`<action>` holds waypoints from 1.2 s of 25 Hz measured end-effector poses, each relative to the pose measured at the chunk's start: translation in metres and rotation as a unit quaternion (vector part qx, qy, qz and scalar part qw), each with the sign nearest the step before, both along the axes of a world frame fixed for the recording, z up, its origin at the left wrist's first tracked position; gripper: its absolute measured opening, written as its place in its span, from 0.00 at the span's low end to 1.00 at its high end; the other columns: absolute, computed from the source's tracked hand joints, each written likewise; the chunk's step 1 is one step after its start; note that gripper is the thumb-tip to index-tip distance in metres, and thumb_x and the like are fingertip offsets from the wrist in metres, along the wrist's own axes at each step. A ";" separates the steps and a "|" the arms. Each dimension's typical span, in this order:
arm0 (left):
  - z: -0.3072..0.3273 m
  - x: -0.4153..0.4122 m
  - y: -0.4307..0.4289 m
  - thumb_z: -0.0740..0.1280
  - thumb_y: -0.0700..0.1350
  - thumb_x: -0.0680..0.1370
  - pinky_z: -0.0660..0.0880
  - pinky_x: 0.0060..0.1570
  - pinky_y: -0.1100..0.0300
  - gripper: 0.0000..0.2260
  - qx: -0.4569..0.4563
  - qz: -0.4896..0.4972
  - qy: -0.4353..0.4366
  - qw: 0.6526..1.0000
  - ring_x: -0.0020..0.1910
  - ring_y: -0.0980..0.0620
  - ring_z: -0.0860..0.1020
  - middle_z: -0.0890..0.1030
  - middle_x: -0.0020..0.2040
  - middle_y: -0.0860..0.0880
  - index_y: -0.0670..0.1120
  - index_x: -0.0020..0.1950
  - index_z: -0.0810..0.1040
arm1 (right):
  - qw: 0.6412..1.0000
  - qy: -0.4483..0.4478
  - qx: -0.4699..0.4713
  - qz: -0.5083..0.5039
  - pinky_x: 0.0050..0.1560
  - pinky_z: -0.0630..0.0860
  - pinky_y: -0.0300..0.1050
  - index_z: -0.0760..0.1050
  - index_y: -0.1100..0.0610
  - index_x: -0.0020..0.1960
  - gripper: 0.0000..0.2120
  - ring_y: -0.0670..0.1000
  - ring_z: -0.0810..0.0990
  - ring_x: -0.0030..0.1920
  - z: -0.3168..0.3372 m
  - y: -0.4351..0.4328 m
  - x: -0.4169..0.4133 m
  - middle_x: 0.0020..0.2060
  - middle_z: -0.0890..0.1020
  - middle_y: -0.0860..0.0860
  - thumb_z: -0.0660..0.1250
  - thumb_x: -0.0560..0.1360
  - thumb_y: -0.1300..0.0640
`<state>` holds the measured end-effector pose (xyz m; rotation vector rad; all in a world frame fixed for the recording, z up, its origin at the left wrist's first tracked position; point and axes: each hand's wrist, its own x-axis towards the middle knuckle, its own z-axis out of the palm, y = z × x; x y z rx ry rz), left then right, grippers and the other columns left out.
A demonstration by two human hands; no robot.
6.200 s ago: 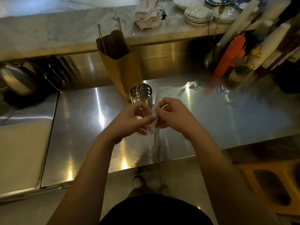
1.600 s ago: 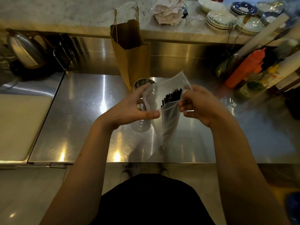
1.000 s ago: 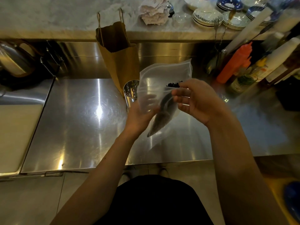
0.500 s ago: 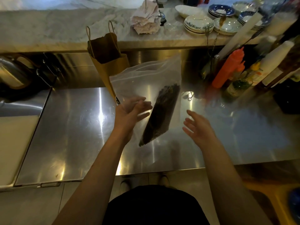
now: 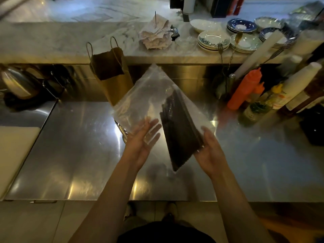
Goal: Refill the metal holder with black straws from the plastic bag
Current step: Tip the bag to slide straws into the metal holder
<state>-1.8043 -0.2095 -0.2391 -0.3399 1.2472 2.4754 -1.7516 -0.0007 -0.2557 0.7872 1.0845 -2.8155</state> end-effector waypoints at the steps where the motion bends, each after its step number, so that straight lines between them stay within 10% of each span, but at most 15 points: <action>1: -0.006 0.002 0.005 0.64 0.46 0.81 0.73 0.65 0.47 0.17 0.020 0.011 -0.025 0.999 0.61 0.46 0.79 0.79 0.62 0.44 0.41 0.67 0.71 | 0.999 0.025 0.023 -0.001 0.57 0.76 0.55 0.79 0.54 0.54 0.19 0.57 0.79 0.57 0.011 0.003 -0.004 0.55 0.80 0.57 0.76 0.66 0.49; 9: -0.014 0.002 0.024 0.77 0.53 0.69 0.64 0.71 0.46 0.37 0.238 0.017 -0.085 0.967 0.72 0.44 0.69 0.69 0.74 0.44 0.47 0.74 0.67 | 0.966 0.149 0.194 0.084 0.60 0.75 0.58 0.78 0.58 0.52 0.09 0.58 0.80 0.60 0.082 0.010 -0.011 0.56 0.82 0.58 0.63 0.76 0.55; 21: 0.004 -0.040 -0.007 0.84 0.48 0.55 0.80 0.53 0.49 0.26 0.295 -0.052 -0.011 0.954 0.50 0.44 0.84 0.84 0.51 0.42 0.42 0.50 0.85 | 0.947 0.170 0.268 0.046 0.52 0.79 0.50 0.77 0.56 0.47 0.06 0.55 0.83 0.51 0.114 -0.016 -0.014 0.45 0.83 0.52 0.61 0.76 0.61; 26: 0.003 -0.049 -0.011 0.74 0.45 0.68 0.81 0.42 0.56 0.04 0.287 -0.010 -0.056 0.956 0.38 0.52 0.83 0.84 0.39 0.48 0.47 0.41 0.84 | 0.952 0.126 0.270 -0.069 0.52 0.78 0.51 0.76 0.57 0.48 0.04 0.52 0.83 0.48 0.104 -0.043 -0.023 0.45 0.82 0.52 0.63 0.74 0.60; 30: 0.010 -0.057 -0.014 0.67 0.47 0.73 0.78 0.47 0.54 0.08 0.285 -0.029 -0.041 0.957 0.39 0.51 0.83 0.84 0.40 0.48 0.48 0.39 0.85 | 0.956 0.130 0.261 -0.028 0.55 0.80 0.53 0.76 0.58 0.56 0.11 0.56 0.83 0.54 0.092 -0.053 -0.019 0.49 0.83 0.55 0.63 0.74 0.60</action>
